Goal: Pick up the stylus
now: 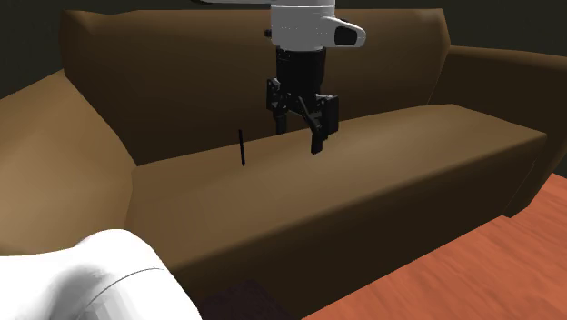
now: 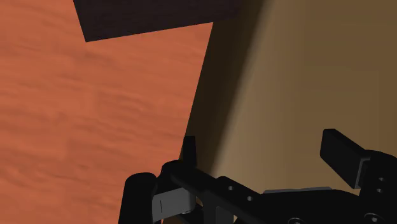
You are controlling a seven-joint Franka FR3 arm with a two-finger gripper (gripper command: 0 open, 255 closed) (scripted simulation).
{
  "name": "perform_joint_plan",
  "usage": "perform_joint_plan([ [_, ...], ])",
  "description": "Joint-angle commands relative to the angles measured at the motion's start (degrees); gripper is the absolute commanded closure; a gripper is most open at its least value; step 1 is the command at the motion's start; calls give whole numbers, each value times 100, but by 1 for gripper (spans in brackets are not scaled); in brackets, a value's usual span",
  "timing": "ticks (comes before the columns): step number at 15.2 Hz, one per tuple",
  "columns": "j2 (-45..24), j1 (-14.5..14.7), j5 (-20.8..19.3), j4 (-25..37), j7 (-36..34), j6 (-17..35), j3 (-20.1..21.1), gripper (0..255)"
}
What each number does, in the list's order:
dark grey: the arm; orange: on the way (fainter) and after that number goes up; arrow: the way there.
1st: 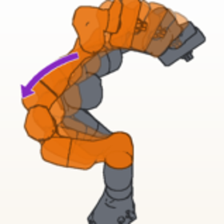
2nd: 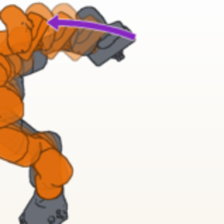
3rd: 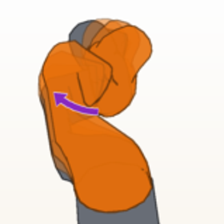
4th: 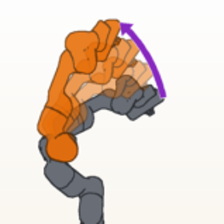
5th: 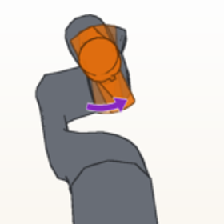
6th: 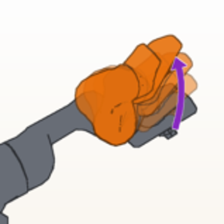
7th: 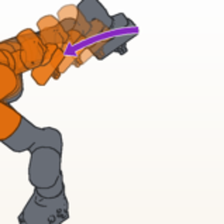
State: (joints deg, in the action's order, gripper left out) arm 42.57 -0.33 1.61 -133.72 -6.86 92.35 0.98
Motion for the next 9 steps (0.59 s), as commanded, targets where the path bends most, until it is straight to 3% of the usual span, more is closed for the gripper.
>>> perform_joint_plan([
  [1, 0, 0, 0, 0, 0, 0, 0, 0],
  [9, -1304, 448, 279, 571, -201, 500, 663, 0],
])
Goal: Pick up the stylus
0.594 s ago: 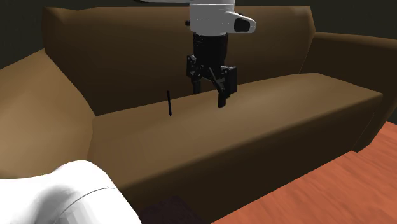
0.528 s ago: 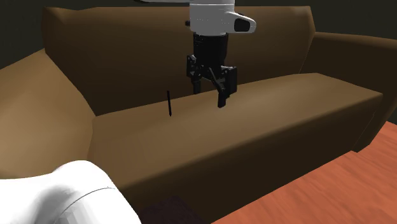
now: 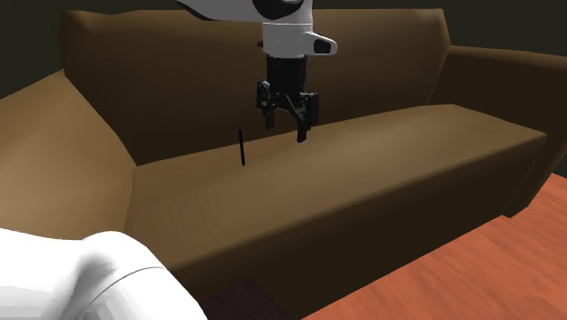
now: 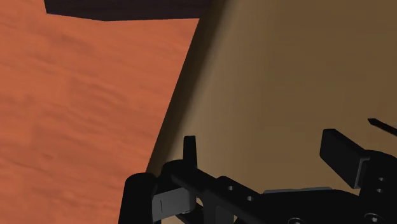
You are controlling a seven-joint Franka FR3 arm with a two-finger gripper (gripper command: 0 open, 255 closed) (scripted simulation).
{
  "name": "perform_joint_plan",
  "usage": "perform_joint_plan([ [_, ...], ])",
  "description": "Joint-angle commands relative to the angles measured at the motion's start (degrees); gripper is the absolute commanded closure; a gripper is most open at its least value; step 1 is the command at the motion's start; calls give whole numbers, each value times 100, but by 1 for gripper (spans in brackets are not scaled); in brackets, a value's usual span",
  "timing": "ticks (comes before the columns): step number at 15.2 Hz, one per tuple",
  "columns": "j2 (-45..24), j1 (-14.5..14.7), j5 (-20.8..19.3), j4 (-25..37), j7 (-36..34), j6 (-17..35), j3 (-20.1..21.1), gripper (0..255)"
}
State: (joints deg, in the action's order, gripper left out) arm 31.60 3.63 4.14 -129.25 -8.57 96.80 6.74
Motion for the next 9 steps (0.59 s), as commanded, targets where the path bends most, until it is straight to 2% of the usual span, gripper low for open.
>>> perform_joint_plan([
  [1, -378, 101, 45, 216, -57, 106, 170, 0],
  [9, -1793, 468, 37, 1110, -303, 390, 810, 0],
])
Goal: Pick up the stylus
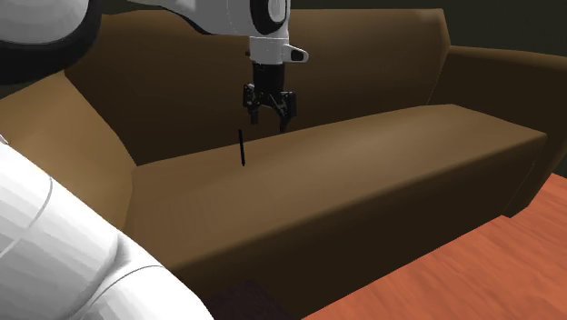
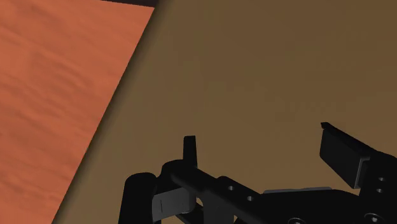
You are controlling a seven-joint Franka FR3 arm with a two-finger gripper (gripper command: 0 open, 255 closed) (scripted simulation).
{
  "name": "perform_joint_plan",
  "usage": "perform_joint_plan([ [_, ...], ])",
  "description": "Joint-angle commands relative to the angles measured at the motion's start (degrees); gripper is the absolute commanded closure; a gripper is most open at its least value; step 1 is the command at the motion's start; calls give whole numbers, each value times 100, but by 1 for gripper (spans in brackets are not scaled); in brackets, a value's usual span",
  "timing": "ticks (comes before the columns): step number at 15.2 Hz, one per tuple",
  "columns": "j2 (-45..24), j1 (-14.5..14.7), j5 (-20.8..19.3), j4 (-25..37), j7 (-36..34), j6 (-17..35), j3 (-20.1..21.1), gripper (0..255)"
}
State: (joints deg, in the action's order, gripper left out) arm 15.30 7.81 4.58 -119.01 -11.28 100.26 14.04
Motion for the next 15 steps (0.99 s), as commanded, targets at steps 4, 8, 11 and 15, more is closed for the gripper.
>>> perform_joint_plan([
  [4, -907, 241, -126, 638, -186, 100, 378, 0],
  [8, -1679, 469, -320, 1264, -357, 91, 644, 0],
  [11, -2278, 675, -507, 1787, -488, 35, 815, 0],
  [15, -2767, 868, -674, 2168, -583, 32, 918, 0],
])
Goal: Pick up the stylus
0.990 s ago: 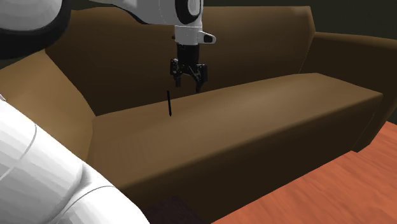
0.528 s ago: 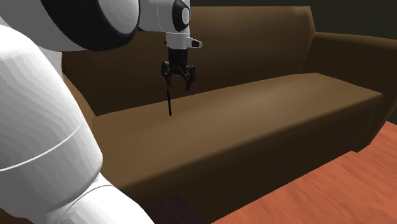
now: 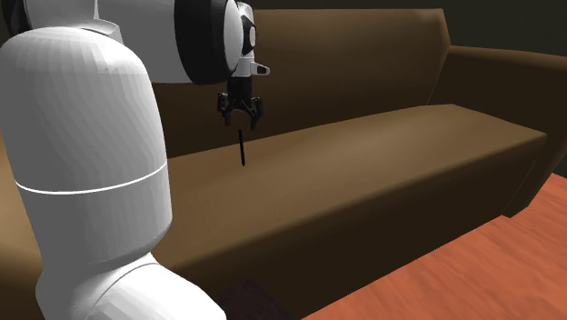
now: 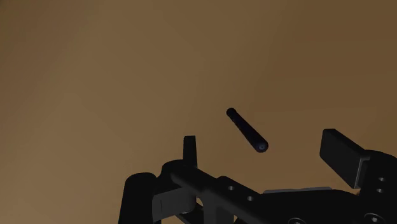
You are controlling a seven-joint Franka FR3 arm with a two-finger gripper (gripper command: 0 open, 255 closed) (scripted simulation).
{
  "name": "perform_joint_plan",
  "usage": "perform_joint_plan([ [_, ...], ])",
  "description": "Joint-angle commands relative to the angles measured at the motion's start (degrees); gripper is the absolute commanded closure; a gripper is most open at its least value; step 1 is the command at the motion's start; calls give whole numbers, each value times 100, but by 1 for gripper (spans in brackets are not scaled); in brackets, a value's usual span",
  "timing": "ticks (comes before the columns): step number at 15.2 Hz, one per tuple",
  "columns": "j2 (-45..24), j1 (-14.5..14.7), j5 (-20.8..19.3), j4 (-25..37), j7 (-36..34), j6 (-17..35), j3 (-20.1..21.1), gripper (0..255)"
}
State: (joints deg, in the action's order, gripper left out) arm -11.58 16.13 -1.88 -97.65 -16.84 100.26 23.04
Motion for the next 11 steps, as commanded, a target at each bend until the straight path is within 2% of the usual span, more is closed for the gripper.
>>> perform_joint_plan([
  [1, -93, 37, -33, -30, -29, 106, 16, 0],
  [6, -187, 41, -74, -343, -44, 506, 3, 0],
  [8, -187, 41, -74, -343, -44, 506, 3, 0],
  [9, -181, 38, -72, -346, -39, 504, 2, 255],
  [11, -180, 39, -71, -347, -41, 503, 3, 255],
])
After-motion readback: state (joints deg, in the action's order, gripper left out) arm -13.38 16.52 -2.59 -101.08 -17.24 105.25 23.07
